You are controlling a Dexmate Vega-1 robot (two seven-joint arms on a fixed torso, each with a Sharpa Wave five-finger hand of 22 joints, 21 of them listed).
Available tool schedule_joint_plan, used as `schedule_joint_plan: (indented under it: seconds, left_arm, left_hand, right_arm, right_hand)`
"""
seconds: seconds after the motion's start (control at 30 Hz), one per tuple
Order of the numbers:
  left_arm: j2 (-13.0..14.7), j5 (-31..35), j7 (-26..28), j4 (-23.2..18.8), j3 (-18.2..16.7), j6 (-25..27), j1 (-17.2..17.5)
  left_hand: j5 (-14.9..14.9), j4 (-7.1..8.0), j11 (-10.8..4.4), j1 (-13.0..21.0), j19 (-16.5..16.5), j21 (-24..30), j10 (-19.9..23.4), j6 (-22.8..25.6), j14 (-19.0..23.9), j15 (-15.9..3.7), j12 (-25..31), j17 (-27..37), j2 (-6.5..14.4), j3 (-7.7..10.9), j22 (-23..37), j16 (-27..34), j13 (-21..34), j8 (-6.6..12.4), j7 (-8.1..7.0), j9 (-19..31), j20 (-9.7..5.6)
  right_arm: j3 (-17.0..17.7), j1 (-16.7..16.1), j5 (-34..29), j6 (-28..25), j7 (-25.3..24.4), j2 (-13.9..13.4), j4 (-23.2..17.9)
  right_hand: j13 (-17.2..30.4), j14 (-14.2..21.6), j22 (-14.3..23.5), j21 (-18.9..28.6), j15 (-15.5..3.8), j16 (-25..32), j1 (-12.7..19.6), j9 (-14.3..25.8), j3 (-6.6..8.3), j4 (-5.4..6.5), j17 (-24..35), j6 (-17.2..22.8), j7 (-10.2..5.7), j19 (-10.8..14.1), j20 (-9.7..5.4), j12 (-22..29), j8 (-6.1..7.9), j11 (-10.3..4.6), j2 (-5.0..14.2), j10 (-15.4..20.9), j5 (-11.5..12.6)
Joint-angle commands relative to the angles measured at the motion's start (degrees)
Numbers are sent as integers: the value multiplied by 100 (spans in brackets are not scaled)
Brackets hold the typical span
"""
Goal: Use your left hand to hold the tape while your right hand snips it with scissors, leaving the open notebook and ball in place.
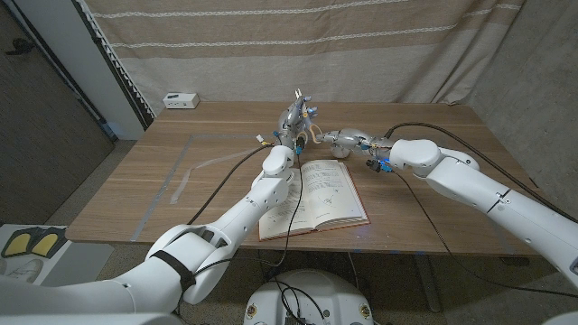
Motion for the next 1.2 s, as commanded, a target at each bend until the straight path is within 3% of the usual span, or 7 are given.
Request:
schedule_joint_plan:
  seconds: [0.03,0.47,0.87,1.07,1.2]
  left_arm:
    - [-36,-238,-452,207,-46,-16,-67]
    - [-79,-514,-1266,618,-104,-131,-267]
    - [-107,-726,-1708,774,-169,-44,-336]
    - [-112,-743,-1750,789,-181,-32,-339]
    - [-107,-600,-1429,710,-161,-103,-288]
  left_hand:
    - [31,-9,-33,29,-80,-21,-15,44,-95,-24,2,-38,45,33,4,-47,-42,-42,-12,15,-457]
    - [51,-10,-30,34,-223,-76,-11,68,-317,-24,-33,-174,62,67,2,-76,-143,-70,-22,-37,-454]
    - [61,-3,-33,22,-395,-151,-8,114,-494,-25,-30,-283,50,85,-5,-70,-184,-90,-23,-93,-447]
    - [62,4,-32,11,-593,-239,-5,128,-583,-26,-23,-342,50,91,-8,-58,-206,-96,-25,-113,-441]
    - [57,4,-32,6,-652,-259,-6,143,-605,-26,-16,-364,53,87,-2,-46,-213,-107,-23,-144,-439]
  right_arm:
    - [40,-43,-11,-84,-261,192,123]
    - [167,-136,309,-63,-494,391,278]
    - [88,-92,156,-109,-663,418,267]
    - [101,-137,106,-70,-798,447,246]
    - [158,-226,85,-10,-921,424,154]
  right_hand:
    - [13,-19,17,8,2,7,11,-4,72,-5,22,-46,6,2,14,-8,2,-47,14,-66,-27]
    - [19,96,18,41,-65,47,51,-4,245,-3,22,353,99,131,-39,92,152,-102,20,123,-159]
    - [20,121,17,43,-72,43,114,-5,320,-43,19,395,112,167,-47,96,152,-118,1,133,-191]
    - [21,243,11,88,-102,62,308,-6,463,-179,10,448,129,349,-56,129,160,-156,-25,221,-208]
    - [22,372,5,118,-116,75,496,-6,593,-311,6,554,170,519,-79,185,182,-139,-43,384,-216]
